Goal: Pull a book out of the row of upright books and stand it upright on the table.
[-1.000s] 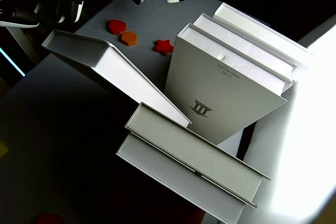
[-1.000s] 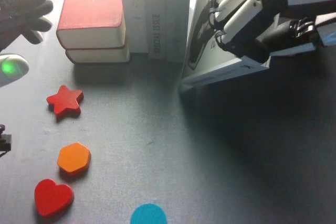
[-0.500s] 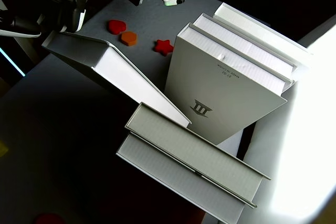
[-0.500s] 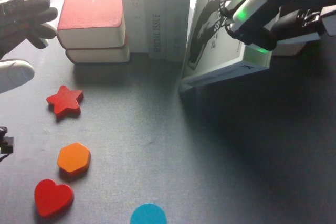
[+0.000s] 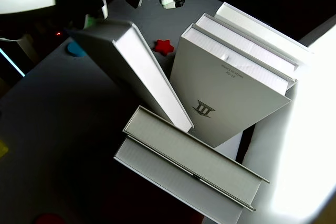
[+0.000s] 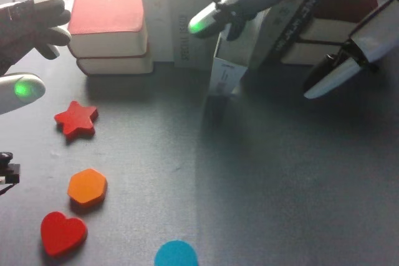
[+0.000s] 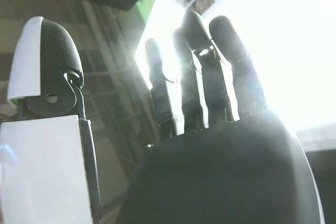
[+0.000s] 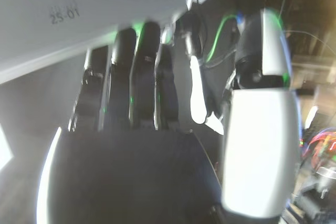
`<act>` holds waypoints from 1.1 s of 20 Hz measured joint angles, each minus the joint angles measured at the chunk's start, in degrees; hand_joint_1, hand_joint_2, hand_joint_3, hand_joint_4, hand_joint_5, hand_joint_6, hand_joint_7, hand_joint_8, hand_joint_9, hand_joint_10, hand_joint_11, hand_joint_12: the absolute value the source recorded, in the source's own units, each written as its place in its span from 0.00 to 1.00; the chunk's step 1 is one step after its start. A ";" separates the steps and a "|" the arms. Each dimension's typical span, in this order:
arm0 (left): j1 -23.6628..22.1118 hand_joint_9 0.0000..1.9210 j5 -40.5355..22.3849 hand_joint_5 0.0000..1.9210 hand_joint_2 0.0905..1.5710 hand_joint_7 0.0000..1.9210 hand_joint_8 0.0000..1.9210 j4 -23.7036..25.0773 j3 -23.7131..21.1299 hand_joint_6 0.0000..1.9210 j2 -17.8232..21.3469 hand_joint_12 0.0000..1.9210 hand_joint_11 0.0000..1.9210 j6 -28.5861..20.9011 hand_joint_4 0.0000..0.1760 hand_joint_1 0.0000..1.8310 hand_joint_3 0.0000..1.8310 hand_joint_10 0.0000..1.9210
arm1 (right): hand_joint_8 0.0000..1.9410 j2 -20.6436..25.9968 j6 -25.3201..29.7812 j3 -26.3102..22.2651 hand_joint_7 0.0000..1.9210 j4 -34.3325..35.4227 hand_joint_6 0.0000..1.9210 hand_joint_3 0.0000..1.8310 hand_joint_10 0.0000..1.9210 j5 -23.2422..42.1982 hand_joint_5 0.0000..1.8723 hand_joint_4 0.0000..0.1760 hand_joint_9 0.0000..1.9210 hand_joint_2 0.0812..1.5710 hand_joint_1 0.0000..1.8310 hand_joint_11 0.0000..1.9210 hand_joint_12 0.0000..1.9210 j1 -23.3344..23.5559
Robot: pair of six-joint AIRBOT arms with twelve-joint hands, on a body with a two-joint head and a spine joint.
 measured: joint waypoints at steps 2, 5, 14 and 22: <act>0.07 0.13 -0.02 0.31 0.61 0.14 0.32 -0.61 0.00 0.01 0.00 0.94 0.00 0.00 0.59 0.55 0.00 0.59 | 0.01 0.15 -0.11 0.00 0.08 0.00 0.01 0.00 0.02 -0.70 0.13 0.63 0.13 0.56 0.43 0.00 0.72 0.07; 0.07 0.13 -0.17 0.31 0.60 0.11 0.38 -0.44 0.00 0.03 0.00 0.96 0.01 0.00 0.54 0.57 0.00 0.62 | 0.00 0.92 -0.15 -0.39 0.07 -1.57 0.00 0.00 0.01 -1.57 0.13 0.75 0.12 0.55 0.48 0.00 0.71 1.14; 0.59 0.15 -0.33 0.20 0.64 0.11 0.40 -0.42 -0.07 0.24 -0.02 0.95 0.04 0.00 0.46 0.54 0.00 0.63 | 0.00 3.34 -1.11 -3.15 0.12 -6.38 0.00 0.00 0.00 -3.04 0.17 0.19 0.13 0.54 0.48 0.00 0.69 4.74; 1.03 0.18 -0.35 0.25 0.57 0.14 0.41 -0.52 -0.07 0.24 -0.26 0.90 0.07 -0.02 0.23 0.60 0.00 0.66 | 0.00 4.00 -1.62 -4.02 0.10 -8.28 0.00 0.00 0.00 -3.04 0.18 0.15 0.10 0.54 0.51 0.00 0.69 5.46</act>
